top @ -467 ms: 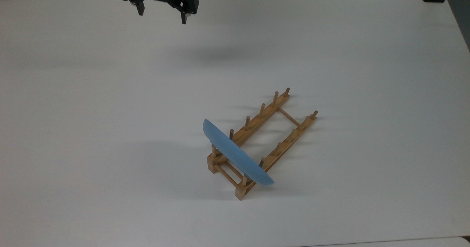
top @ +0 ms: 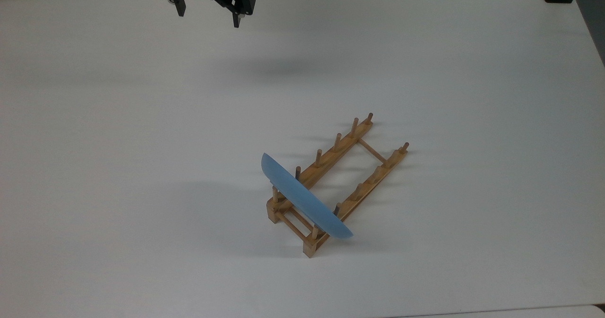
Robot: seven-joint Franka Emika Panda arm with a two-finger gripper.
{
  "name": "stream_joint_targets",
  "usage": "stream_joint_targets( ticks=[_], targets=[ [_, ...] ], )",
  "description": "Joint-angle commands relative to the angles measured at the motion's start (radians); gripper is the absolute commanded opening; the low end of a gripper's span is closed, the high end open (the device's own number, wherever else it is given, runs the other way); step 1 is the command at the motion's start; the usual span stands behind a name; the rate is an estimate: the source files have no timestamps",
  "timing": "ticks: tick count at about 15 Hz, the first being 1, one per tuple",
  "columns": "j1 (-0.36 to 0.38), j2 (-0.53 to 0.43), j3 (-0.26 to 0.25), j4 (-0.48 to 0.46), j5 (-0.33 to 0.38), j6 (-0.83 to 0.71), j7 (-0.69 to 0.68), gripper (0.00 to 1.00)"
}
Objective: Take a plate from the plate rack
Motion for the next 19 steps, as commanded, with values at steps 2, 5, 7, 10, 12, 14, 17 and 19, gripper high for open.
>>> stream_joint_targets(
  ticks=[2,5,7,10,12,14,17,19],
  targets=[
    [-0.007,-0.015,0.004,0.002,0.026,-0.030,-0.017,1.00],
    [-0.007,-0.013,0.004,0.002,0.024,-0.027,-0.021,1.00],
    [-0.008,-0.013,0.004,0.002,0.024,-0.026,-0.023,1.00],
    [-0.010,-0.011,0.004,0.002,0.024,-0.027,-0.087,1.00],
    [-0.010,-0.004,0.004,0.002,0.024,-0.021,-0.127,1.00],
    [-0.008,0.004,0.004,0.000,0.003,0.022,-0.137,1.00],
    [-0.007,0.024,0.005,0.000,-0.007,0.100,-0.146,1.00],
    [-0.004,0.042,0.013,0.002,-0.007,0.157,-0.201,1.00]
  ],
)
